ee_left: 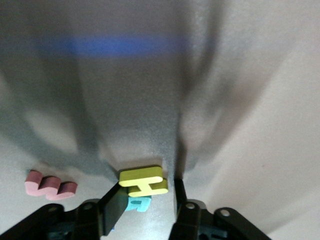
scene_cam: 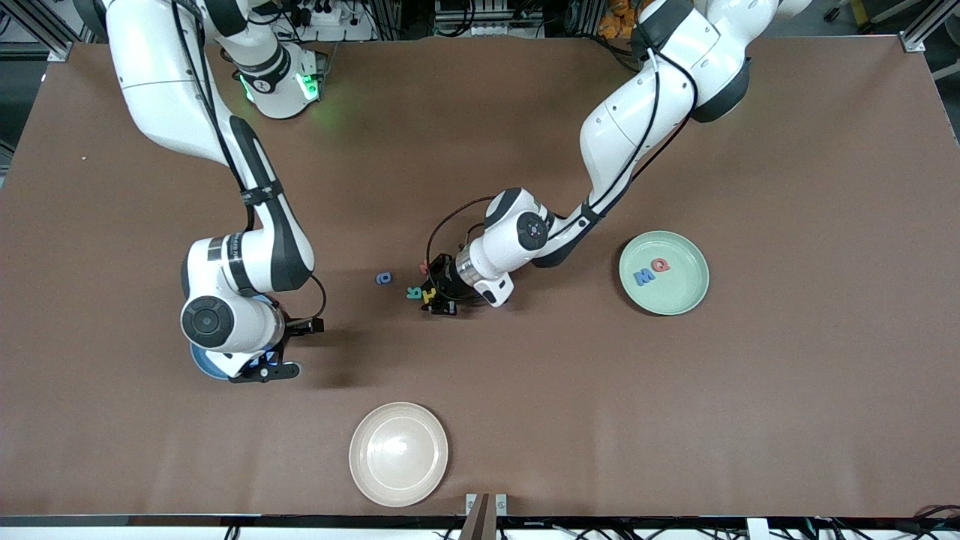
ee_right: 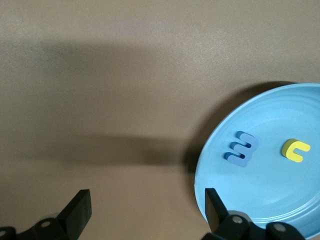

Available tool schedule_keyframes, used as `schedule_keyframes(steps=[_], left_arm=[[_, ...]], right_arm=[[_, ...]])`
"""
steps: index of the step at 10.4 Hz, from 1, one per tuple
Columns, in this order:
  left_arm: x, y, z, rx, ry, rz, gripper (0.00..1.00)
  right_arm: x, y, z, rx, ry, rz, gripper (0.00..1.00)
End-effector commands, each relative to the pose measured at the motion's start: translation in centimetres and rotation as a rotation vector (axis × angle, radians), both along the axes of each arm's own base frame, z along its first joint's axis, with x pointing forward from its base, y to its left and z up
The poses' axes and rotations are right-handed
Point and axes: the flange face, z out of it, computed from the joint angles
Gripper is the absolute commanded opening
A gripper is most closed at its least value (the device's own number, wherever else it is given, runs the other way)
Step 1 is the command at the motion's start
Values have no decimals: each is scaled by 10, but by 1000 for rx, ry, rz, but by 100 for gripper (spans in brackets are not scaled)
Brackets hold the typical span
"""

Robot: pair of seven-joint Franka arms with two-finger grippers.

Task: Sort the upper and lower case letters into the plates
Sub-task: 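Close the left gripper on the yellow H and lift it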

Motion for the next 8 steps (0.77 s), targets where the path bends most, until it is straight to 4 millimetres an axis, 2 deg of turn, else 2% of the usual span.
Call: schedule_keyframes(steps=[1,4,6,8], left_arm=[[-3,1,-13,-1,7,-12,32],[-2,1,-11,3,-14,-39,21],[0,2,-7,1,-16,-37,19],[14,12,6,5,4,-37,19]], right_arm=[[-4,2,11,1,3,-14,100],[-4,3,10,1,2,-13,100],[-3,4,11,2,1,-13,100],[-4,8,11,0,0,-21,100]])
